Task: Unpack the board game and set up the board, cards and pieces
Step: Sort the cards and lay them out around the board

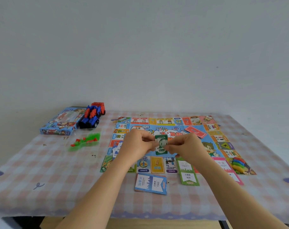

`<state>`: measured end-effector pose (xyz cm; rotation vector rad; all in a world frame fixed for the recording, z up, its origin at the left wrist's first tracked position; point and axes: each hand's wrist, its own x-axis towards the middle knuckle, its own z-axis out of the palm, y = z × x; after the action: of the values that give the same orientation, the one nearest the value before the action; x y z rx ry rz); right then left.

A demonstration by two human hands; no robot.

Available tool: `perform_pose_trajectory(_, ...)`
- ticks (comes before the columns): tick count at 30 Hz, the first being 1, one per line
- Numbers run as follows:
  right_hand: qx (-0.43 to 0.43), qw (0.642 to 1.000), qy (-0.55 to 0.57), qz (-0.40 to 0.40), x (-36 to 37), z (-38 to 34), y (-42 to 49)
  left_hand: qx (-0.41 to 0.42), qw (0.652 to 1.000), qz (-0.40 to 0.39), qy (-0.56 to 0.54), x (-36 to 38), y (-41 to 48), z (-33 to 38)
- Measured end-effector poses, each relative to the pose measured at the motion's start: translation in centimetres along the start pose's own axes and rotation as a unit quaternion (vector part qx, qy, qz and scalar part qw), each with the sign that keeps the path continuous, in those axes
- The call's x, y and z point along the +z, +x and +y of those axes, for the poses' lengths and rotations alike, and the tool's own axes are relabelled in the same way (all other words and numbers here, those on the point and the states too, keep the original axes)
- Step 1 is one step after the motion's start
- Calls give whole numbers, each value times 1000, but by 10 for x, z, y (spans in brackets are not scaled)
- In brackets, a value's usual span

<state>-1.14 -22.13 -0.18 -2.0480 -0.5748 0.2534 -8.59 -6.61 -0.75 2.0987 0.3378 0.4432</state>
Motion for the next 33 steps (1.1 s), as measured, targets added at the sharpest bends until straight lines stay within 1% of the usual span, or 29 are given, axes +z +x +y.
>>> perform_pose_trajectory(4,15,991,134,13,-12,-2,-2,-62,988,-11,-142,0,4,14)
perform_pose_trajectory(7,19,976,213,30,-23,-4,-5,-84,975,-16,-205,7,10,29)
perform_pose_trajectory(10,8,963,256,88,-38,2,-3,-89,971,-18,-221,21,20,45)
perform_pose_trajectory(14,-10,964,229,136,-61,11,1,-85,975,-21,-202,44,37,62)
perform_pose_trajectory(18,7,957,233,171,-91,27,12,-74,980,-42,-181,73,57,77)
perform_pose_trajectory(20,30,952,242,187,-104,38,19,-58,987,-43,-145,85,69,80)
perform_pose_trajectory(22,58,946,236,213,-120,51,29,-16,997,-46,-67,99,84,84)
perform_pose_trajectory(24,85,940,228,237,-134,63,40,41,997,-54,20,110,97,89)
perform_pose_trajectory(26,104,936,216,258,-147,73,52,80,989,-86,87,124,111,94)
perform_pose_trajectory(29,122,933,184,283,-161,86,71,101,970,-134,177,145,131,99)
perform_pose_trajectory(33,150,932,142,297,-175,99,97,136,945,-166,247,167,156,100)
